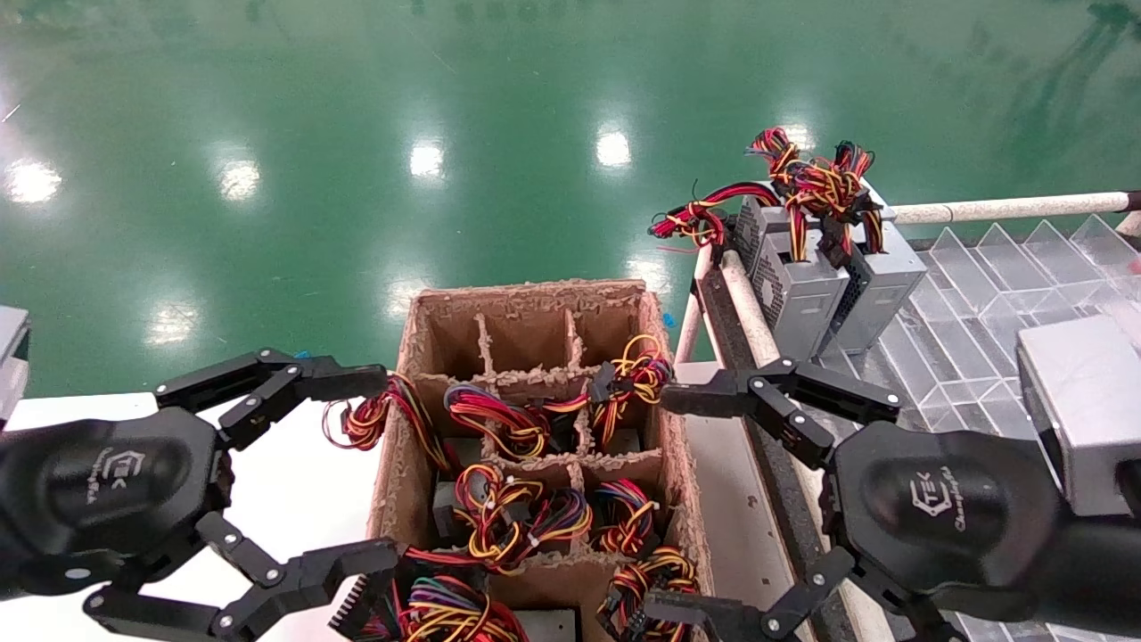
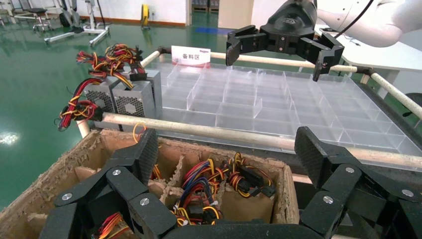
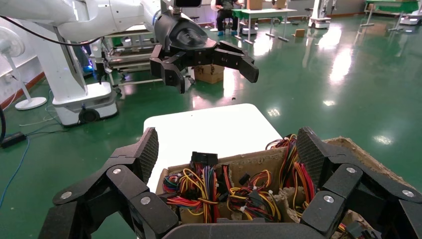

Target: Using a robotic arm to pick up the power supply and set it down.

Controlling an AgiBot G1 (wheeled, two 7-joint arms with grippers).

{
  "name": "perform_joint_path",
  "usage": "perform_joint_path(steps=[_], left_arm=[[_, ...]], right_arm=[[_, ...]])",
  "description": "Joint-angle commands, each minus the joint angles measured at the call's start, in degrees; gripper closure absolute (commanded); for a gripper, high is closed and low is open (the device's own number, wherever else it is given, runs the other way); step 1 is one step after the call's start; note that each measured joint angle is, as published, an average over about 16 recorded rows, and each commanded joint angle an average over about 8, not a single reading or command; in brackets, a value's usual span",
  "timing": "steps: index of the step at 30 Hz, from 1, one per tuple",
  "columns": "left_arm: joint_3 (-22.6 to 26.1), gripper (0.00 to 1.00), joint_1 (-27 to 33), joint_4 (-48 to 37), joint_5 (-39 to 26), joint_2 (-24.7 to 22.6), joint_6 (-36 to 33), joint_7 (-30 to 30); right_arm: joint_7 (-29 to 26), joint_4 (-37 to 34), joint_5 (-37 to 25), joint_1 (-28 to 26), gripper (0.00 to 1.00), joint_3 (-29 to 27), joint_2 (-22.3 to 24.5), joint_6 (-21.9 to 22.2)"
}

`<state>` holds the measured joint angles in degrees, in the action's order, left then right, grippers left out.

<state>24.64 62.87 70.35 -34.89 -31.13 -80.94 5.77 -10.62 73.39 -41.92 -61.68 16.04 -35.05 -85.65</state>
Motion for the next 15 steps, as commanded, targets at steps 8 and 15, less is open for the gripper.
perform_joint_path(steps=[8,15], left_arm=[[0.0,0.0,0.0,0.0,0.0,0.0,0.0,0.0],[0.0,0.52,0.0,0.0,0.0,0.0,0.0,0.0]], right_arm=[[0.0,0.0,0.0,0.0,0.0,0.0,0.0,0.0],[0.0,0.0,0.0,0.0,0.0,0.0,0.0,0.0]])
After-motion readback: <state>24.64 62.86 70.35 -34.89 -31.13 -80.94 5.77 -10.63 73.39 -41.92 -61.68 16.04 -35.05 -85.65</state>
